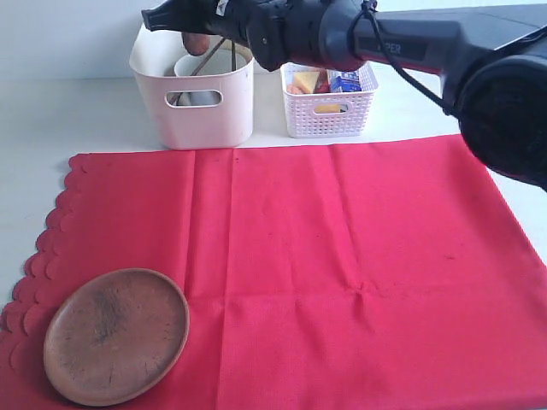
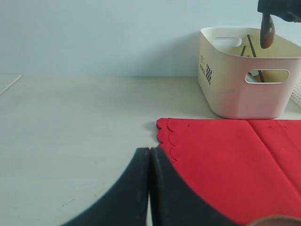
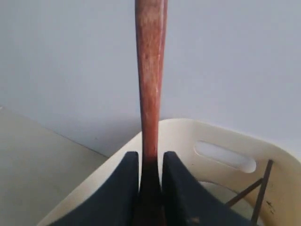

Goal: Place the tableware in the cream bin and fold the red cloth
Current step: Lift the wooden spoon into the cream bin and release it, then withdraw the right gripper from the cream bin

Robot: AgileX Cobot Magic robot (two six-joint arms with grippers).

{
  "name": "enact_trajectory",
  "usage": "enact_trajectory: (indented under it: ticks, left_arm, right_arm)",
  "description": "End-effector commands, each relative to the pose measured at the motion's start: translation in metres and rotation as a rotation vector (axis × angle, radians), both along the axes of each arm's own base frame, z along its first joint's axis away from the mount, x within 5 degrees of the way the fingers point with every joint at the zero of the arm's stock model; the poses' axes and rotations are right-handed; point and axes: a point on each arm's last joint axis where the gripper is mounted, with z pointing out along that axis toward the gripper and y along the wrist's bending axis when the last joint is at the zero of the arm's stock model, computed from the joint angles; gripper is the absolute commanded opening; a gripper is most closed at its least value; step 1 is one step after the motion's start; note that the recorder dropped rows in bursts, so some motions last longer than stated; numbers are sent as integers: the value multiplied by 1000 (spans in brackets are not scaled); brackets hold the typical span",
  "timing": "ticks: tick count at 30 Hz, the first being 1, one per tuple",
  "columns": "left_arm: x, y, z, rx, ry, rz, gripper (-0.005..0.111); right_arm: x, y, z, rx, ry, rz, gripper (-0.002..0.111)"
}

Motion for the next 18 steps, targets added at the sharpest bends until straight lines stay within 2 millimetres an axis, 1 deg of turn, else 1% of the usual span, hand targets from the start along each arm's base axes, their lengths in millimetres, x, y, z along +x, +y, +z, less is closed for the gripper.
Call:
enact_trajectory:
  ticks: [1,4,6,8,9,10,13,16,18]
  left_arm:
    - [0,0,2,-1,-15,-4,3]
    - [0,0,2,-1,-15,-4,3]
    - [0,0,2,-1,-15,-4,3]
    - [0,0,2,-1,-15,-4,3]
    - [0,0,2,-1,-15,-4,3]
    - [0,0,2,-1,-15,-4,3]
    - [0,0,2,-1,-15,-4,3]
    - [0,0,2,-1,-15,-4,3]
    - [0,0,2,-1,-15,-4,3]
  right_arm:
    - [8,-1,-9,60,50,-36,43]
    - [8,-1,-13,56,54,-36,59]
    - [8,-1,-13,56,54,-36,68]
    - [8,-1,-13,59,62,-38,74]
    - [8,-1,-12,62,80,-41,75]
    - [7,-2,-12,63,113,-46,75]
    - [3,-3,-4,56,180,-46,73]
    - [-3,-6,15,29,208,-30,68]
    - [-8,-10,32,8,222,-18,59]
